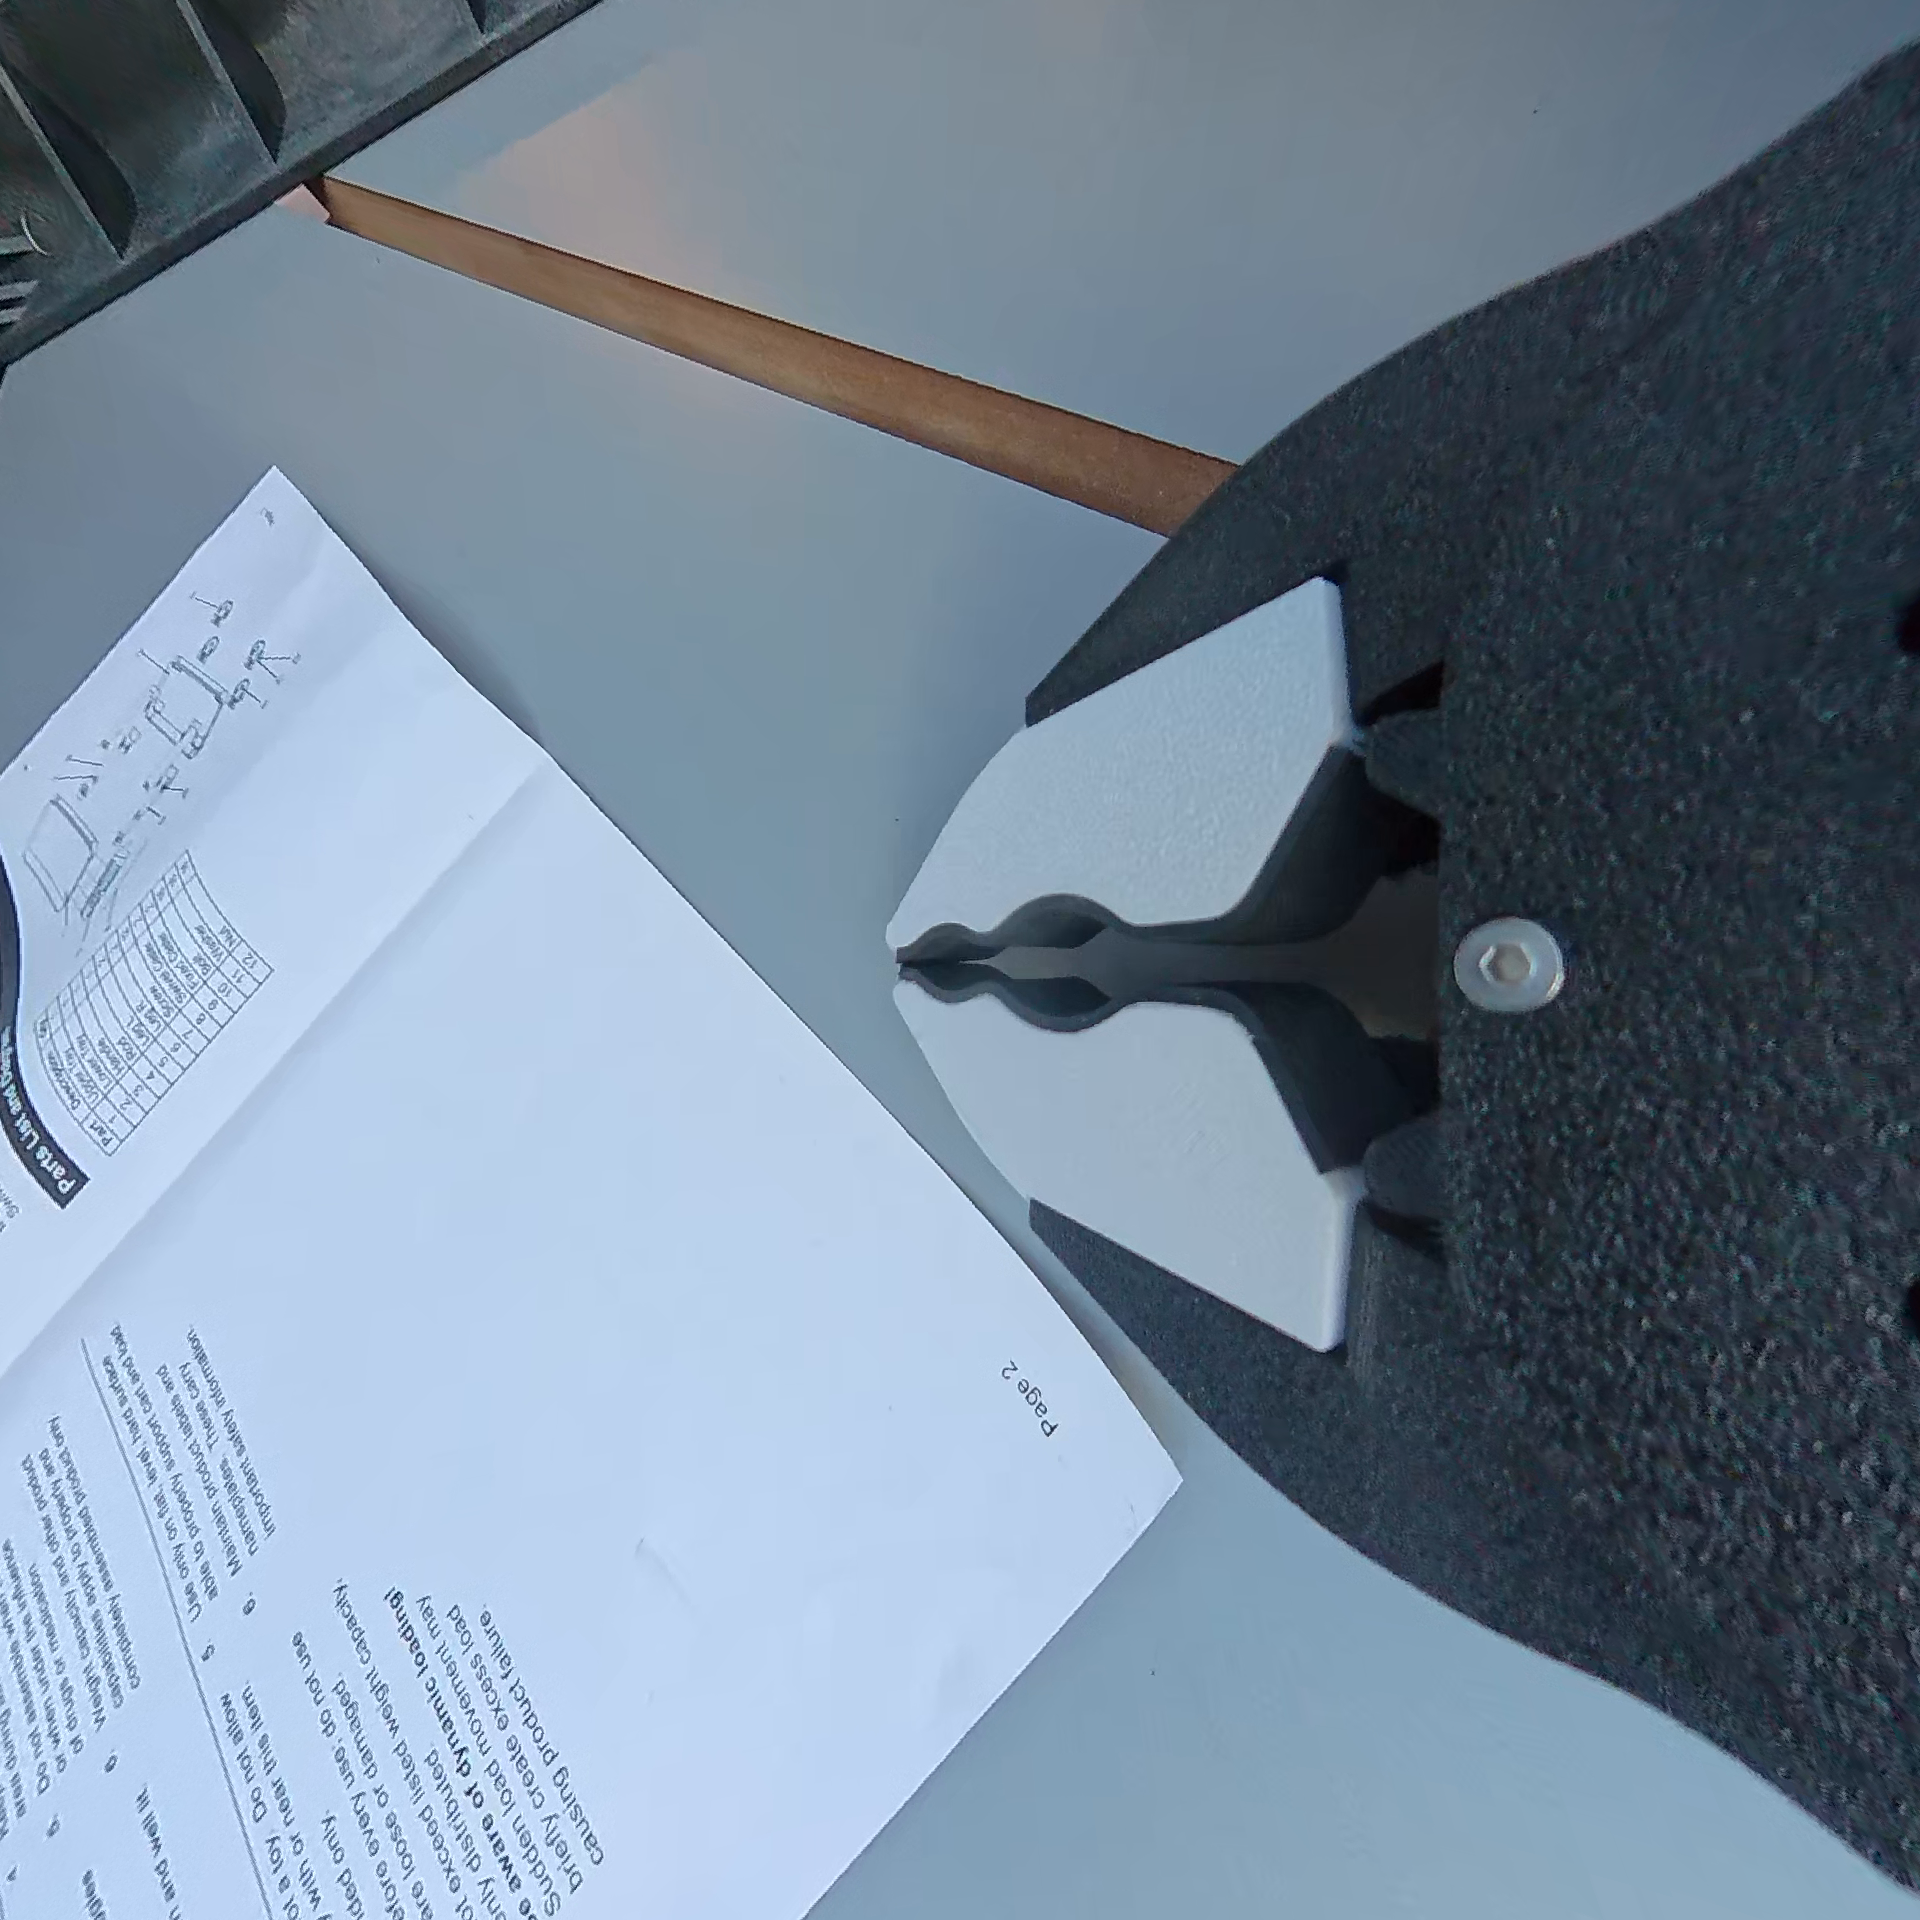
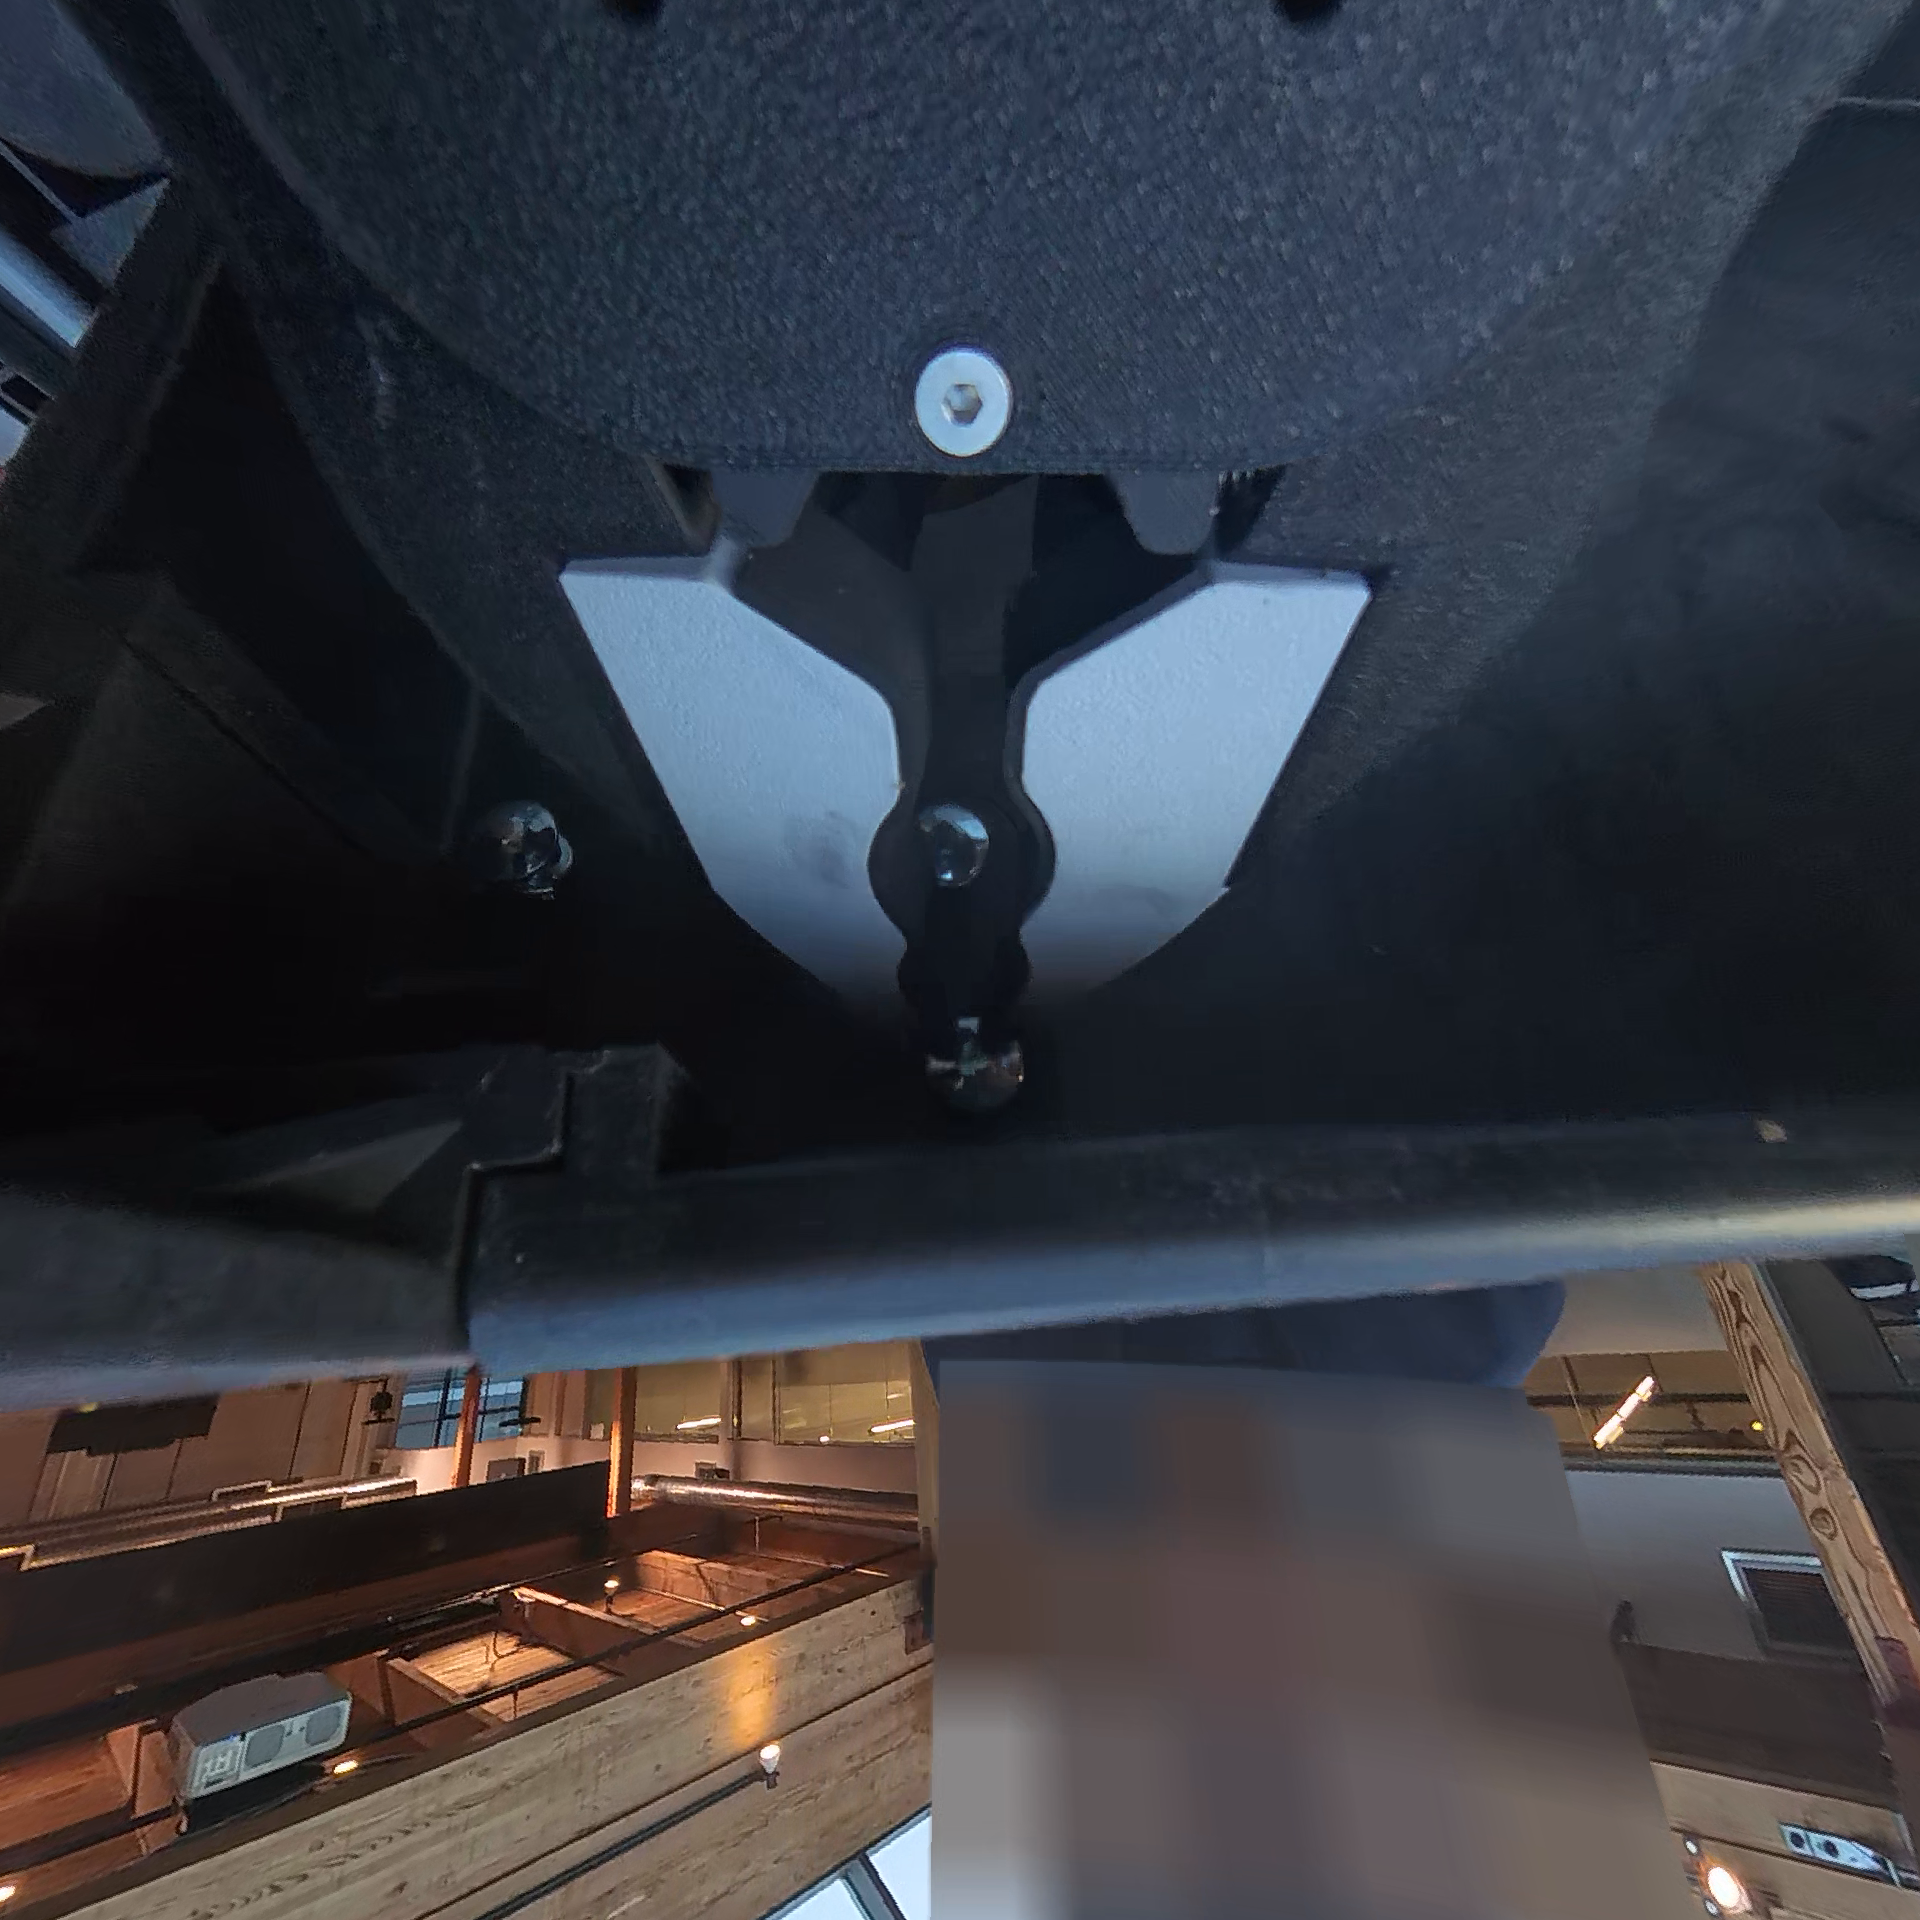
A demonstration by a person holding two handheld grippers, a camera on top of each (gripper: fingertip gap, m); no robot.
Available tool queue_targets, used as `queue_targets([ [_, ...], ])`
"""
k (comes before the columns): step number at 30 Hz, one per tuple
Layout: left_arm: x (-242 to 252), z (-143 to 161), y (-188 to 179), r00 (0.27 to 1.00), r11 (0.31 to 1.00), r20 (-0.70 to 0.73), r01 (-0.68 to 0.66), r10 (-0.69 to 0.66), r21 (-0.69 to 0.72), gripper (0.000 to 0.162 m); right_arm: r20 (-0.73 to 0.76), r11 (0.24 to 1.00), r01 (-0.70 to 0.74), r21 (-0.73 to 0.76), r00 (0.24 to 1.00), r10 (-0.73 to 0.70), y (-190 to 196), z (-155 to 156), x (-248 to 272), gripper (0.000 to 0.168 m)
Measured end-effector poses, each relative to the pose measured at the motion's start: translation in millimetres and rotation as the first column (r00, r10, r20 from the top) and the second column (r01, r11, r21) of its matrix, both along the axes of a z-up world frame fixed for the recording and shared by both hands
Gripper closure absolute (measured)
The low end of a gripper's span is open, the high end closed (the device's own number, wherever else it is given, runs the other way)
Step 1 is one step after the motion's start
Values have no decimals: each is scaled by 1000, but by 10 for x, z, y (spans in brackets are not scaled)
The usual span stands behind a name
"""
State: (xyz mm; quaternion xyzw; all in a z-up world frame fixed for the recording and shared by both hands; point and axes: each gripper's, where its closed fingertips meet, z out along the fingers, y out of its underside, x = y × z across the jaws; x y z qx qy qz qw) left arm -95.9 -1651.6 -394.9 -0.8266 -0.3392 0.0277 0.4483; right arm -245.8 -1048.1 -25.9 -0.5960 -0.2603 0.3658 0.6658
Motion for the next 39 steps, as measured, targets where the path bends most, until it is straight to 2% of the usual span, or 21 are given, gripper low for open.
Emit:
queue_targets([
  [12, -7, -6, 4, 1000, 1000, 0, -1, 1, 0, 162, 17, 1000, -10, 20, 1000, 10, -56, -96, 41, 156],
  [20, -8, -6, 8, 1000, 1000, -2, -1, 1, 2, 162, 41, 999, 38, -19, 998, -37, -84, -349, 179, 155],
  [31, -5, -6, 8, 1000, 1000, -2, 0, 0, 2, 162, 97, 999, 40, -20, 994, -38, -41, -359, 58, 155],
  [36, -6, -2, 6, 1000, 1000, -3, 0, 0, 1, 162, 81, 998, 35, -47, 996, -31, -172, -458, 172, 155],
  [39, -3, 2, 4, 1000, 1000, -7, 0, 0, 3, 162, 37, 994, 28, -108, 999, -24, -408, -547, 351, 155],
])
